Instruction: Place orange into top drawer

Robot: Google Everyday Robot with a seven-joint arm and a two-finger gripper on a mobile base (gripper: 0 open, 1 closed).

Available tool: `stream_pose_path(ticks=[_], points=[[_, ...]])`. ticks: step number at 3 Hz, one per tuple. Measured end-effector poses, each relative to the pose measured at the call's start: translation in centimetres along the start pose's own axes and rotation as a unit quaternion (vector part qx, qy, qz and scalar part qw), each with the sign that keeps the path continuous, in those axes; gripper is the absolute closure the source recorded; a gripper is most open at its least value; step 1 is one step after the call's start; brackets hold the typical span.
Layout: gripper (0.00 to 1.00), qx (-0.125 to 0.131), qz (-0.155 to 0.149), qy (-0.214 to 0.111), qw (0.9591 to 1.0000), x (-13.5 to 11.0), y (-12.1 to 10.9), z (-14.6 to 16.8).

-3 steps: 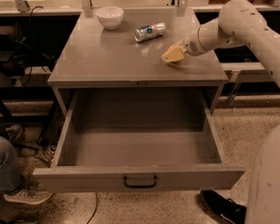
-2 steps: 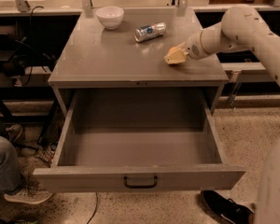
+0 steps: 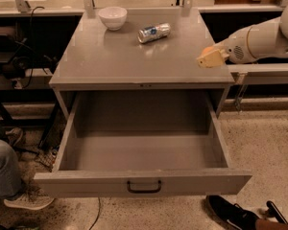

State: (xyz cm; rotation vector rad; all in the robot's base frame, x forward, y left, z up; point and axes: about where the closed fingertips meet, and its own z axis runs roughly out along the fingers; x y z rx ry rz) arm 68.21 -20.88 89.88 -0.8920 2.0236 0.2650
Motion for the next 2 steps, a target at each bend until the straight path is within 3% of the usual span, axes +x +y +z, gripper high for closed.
stream_pose_path(ticks=[1, 2], points=[[1.0, 0.0, 0.0, 0.0, 1.0, 0.0, 0.0, 0.1], [1.0, -0.01, -0.017, 0.002, 0.9998, 1.9, 3.4, -0.3]])
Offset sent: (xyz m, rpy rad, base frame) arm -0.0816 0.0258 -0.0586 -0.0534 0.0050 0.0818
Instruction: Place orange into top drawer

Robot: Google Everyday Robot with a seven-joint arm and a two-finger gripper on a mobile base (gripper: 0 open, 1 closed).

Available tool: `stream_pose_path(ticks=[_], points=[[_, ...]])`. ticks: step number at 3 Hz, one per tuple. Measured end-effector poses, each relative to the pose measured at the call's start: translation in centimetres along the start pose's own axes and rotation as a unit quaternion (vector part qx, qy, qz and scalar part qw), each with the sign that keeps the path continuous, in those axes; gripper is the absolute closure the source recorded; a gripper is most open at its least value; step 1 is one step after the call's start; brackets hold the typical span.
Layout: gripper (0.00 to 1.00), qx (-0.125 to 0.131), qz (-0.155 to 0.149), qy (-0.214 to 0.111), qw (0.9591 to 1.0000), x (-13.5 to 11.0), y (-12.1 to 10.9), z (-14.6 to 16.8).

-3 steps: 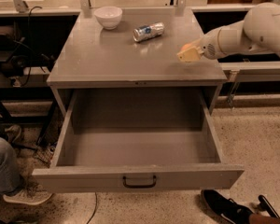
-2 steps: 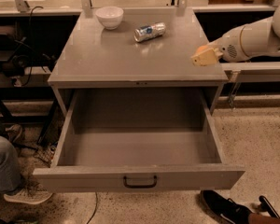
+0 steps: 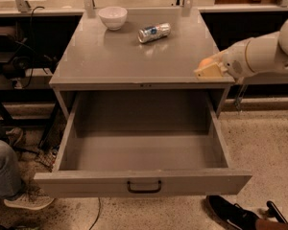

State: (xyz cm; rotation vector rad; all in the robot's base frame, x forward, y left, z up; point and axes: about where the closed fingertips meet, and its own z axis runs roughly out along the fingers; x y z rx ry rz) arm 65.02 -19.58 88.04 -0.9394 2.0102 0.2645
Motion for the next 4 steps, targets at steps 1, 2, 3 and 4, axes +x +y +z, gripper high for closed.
stream_pose_path(ticks=[1, 2, 3, 4], points=[[1.0, -0.027, -0.017, 0.011, 0.9994, 2.9, 5.5, 0.4], [1.0, -0.116, -0.05, 0.002, 0.992, 4.8, 12.6, 2.6], [1.0, -0.109, -0.052, 0.002, 0.9927, 4.6, 12.1, 2.5], [1.0, -0.146, -0.044, -0.003, 0.9884, 7.3, 15.5, 5.3]])
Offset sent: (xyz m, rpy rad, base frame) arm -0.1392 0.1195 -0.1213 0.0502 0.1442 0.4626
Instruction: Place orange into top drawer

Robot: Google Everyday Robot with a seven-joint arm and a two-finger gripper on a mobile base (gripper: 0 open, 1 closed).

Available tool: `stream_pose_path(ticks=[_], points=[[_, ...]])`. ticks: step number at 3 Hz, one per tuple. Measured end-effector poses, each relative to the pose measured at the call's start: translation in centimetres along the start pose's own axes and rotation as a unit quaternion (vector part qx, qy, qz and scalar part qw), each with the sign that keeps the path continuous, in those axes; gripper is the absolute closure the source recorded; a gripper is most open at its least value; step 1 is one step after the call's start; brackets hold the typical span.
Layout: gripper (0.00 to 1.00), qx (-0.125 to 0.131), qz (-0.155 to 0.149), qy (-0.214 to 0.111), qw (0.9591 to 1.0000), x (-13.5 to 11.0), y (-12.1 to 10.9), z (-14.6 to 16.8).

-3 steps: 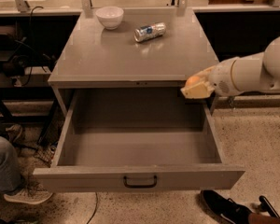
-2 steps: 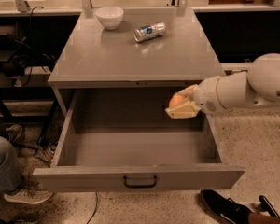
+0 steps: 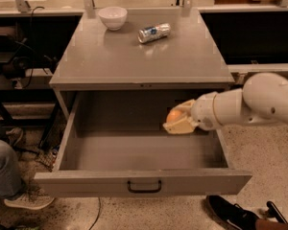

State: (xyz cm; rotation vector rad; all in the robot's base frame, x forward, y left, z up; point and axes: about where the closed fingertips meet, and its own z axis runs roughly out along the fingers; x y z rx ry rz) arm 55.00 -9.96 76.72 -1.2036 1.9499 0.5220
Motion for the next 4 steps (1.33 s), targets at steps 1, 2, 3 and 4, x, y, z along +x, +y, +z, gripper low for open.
stream_pose_path(ticks=[1, 2, 3, 4], points=[[1.0, -0.032, -0.005, -0.021, 0.9993, 1.2, 2.1, 4.0], [1.0, -0.057, -0.014, -0.043, 0.9973, 1.2, 4.0, 8.4], [1.0, -0.07, -0.02, -0.056, 0.9958, 0.6, 5.1, 12.1], [1.0, -0.073, -0.016, -0.06, 0.9954, -0.1, 5.8, 15.2]])
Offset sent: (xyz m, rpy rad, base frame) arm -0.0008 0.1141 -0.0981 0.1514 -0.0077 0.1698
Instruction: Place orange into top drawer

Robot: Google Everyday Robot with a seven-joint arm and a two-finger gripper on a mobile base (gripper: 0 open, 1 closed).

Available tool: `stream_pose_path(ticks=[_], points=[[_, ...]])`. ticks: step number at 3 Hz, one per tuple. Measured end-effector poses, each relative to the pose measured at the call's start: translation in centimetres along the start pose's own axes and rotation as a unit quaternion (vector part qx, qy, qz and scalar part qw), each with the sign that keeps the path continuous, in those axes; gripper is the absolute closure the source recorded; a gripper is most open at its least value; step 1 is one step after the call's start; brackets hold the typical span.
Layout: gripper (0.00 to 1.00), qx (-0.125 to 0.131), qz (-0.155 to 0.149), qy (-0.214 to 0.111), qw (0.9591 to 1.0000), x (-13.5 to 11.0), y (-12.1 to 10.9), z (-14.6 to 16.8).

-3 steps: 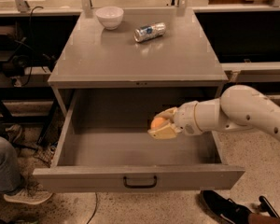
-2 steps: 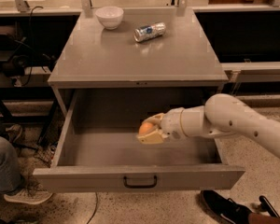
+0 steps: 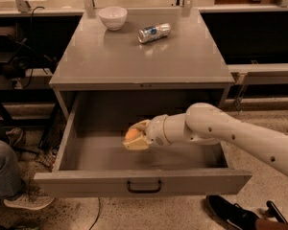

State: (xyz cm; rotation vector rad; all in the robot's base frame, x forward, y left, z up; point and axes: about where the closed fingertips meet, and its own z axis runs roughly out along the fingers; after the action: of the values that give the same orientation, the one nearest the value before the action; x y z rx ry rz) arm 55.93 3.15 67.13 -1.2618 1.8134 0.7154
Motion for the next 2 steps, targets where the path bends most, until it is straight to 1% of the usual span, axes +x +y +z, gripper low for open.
stream_pose_path(ticks=[1, 2], points=[[1.0, -0.004, 0.0, 0.009, 1.0, -0.5, 0.3, 3.4], [1.0, -0.01, 0.003, 0.014, 0.9998, -0.7, 0.5, 5.9]])
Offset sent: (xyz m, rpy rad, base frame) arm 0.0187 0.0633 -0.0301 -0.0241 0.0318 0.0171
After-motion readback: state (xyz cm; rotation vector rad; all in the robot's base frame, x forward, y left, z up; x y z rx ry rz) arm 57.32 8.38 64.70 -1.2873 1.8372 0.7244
